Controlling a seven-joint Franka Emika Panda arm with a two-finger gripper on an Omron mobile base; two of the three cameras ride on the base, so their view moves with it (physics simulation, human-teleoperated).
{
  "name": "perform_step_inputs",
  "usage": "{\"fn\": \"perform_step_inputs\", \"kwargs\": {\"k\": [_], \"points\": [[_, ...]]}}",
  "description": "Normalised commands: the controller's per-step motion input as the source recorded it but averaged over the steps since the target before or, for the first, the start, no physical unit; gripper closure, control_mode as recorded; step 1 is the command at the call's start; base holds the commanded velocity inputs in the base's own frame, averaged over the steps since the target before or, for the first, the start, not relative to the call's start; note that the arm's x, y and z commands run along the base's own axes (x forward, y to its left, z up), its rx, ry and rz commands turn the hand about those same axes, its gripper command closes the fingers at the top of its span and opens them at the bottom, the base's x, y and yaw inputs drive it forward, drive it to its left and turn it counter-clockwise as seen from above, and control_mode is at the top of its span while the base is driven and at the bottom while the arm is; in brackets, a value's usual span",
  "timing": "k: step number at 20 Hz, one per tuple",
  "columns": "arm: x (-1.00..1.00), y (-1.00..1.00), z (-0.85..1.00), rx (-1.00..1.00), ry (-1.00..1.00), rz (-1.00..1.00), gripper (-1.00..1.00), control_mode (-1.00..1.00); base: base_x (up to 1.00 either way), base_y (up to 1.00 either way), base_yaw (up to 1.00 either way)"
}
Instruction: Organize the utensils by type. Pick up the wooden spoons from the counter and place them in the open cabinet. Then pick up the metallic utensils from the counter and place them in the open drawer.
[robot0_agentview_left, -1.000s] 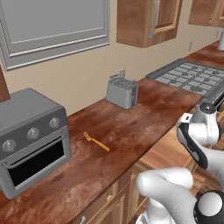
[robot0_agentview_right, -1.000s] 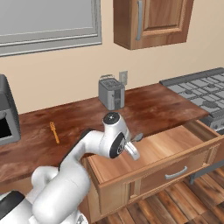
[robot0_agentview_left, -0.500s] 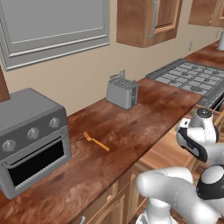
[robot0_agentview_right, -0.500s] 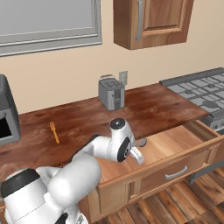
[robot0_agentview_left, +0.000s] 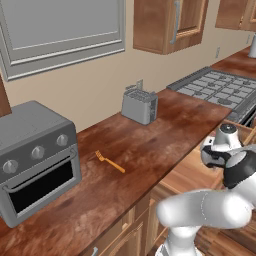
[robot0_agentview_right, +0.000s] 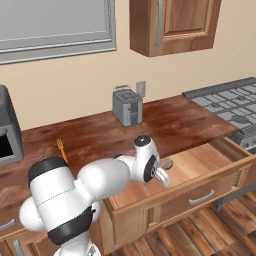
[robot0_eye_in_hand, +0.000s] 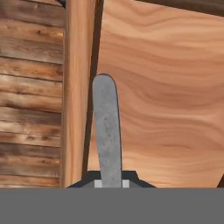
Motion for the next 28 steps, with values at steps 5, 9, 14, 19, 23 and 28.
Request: {"fn": "perform_step_inputs", "kwargs": {"k": [5, 9, 14, 19, 23, 28], "points": [[0.33, -0.45, -0.19, 0.03, 0.03, -0.03, 1.0, -1.0, 0.0, 0.0, 0.0], [0.32, -0.48, -0.14, 0.07, 0.0, -0.03, 1.0, -1.0, 0.0, 0.0, 0.0], [0.33, -0.42, -0.12, 0.07, 0.0, -0.03, 1.0, -1.0, 0.0, 0.0, 0.0], [0.28, -0.43, -0.16, 0.07, 0.0, -0.03, 1.0, -1.0, 0.0, 0.0, 0.0], [0.27, -0.45, -0.21, 0.06, 0.0, -0.02, 1.0, -1.0, 0.0, 0.0, 0.0], [0.27, -0.52, -0.28, 0.05, 0.0, -0.01, 1.0, -1.0, 0.0, 0.0, 0.0]]}}
